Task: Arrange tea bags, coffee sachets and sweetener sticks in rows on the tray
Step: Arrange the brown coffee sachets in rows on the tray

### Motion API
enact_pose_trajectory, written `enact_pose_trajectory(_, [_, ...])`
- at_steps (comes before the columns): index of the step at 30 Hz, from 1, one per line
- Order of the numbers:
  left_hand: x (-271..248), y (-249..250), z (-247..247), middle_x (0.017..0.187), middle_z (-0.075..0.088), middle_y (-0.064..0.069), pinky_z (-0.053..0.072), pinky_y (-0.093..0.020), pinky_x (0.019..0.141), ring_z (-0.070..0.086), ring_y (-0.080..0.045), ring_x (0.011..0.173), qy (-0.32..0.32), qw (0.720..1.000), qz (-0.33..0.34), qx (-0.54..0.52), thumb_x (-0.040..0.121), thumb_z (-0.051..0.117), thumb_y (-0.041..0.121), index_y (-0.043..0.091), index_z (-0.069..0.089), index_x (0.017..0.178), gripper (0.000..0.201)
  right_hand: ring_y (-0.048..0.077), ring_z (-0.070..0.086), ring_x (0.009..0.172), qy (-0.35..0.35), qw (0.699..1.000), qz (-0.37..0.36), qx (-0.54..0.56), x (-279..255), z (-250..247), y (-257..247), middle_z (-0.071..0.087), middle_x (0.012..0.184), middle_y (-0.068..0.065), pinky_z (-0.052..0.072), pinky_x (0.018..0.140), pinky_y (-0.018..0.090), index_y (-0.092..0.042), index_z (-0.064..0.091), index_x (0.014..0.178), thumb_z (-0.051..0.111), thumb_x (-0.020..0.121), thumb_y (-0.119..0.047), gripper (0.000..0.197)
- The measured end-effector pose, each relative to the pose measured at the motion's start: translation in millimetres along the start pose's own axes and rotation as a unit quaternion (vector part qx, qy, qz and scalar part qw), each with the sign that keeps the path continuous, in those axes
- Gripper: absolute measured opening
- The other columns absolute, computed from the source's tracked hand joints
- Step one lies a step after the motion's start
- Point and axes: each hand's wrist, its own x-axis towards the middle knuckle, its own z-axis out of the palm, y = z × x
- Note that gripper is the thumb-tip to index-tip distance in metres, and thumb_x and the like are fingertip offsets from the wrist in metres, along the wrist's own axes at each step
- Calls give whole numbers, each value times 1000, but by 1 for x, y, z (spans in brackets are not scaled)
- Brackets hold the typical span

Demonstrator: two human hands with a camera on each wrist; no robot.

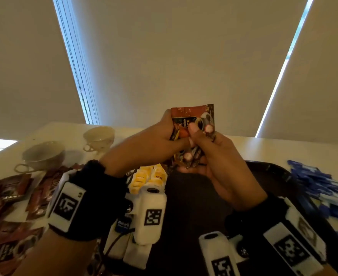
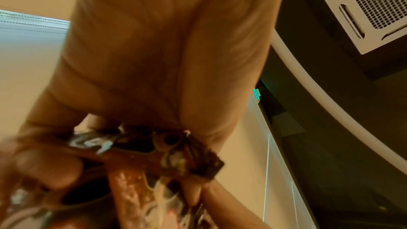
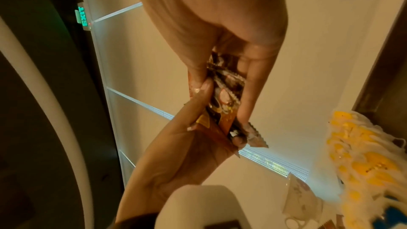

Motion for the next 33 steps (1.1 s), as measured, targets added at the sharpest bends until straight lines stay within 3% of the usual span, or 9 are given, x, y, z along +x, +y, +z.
enact_pose_trajectory(5, [2,-11,4,118,58,3,55,-24,80,62,-8,103,-34,999,-1,8,84,65,43,22,19,139,75,24,72,78,14,1000,-22,-3,4,-4,8,74,91,8,58,52,33,-16,65,101,53,91,-33,23])
enact_pose_trajectory(8, [-1,-10,0,107,63,6,57,-27,74,66,-7,90,-30,999,-23,21,58,73,67,31,26,132,95,21,72,75,23,999,-48,-6,5,-9,6,74,88,7,55,47,29,-19,65,97,53,90,-33,20])
enact_pose_trajectory(11, [-1,-8,-4,84,65,6,54,-19,58,66,-1,66,33,998,-43,28,47,66,65,31,40,115,79,19,72,69,43,997,-60,-6,7,-16,0,74,82,4,55,46,27,-21,63,92,53,90,-33,16])
enact_pose_trajectory(13, [-2,-7,-5,75,63,7,46,-12,47,61,3,53,65,997,-37,14,46,66,62,28,45,109,74,18,72,69,52,997,-55,-2,9,-20,-3,74,83,3,55,46,27,-21,62,94,53,89,-35,17])
enact_pose_trajectory(17, [1,-4,2,57,58,15,40,-11,45,55,5,46,99,995,-17,-17,48,59,67,24,52,96,65,15,71,66,52,998,-32,11,9,-21,-2,73,80,-1,56,46,27,-23,61,92,54,88,-36,15])
enact_pose_trajectory(21, [2,-5,-2,78,67,-1,54,-22,60,67,-5,60,167,982,-39,-84,62,50,68,12,58,98,68,13,71,67,65,996,-65,-21,11,-24,-8,73,83,0,52,43,24,-21,62,97,54,88,-36,19])
enact_pose_trajectory(23, [1,-6,-7,87,68,-8,58,-30,69,71,-15,69,183,970,-77,-140,64,50,67,8,58,106,72,16,72,67,41,992,-82,-84,10,-29,-15,74,81,2,52,42,25,-18,64,98,55,87,-36,22])
enact_pose_trajectory(28, [0,-6,-12,88,70,-7,58,-28,66,69,-18,80,152,950,-132,-238,74,49,64,10,60,108,65,19,70,59,-128,969,-69,-202,1,-31,-25,74,76,4,53,40,26,-15,66,89,56,79,-33,23])
enact_pose_trajectory(33, [-4,2,-4,76,70,-6,55,-20,58,69,-12,68,109,965,-114,-211,71,42,67,9,60,83,61,18,70,59,-178,955,-46,-234,5,-21,-10,74,82,9,52,40,23,-7,65,99,58,76,-35,37])
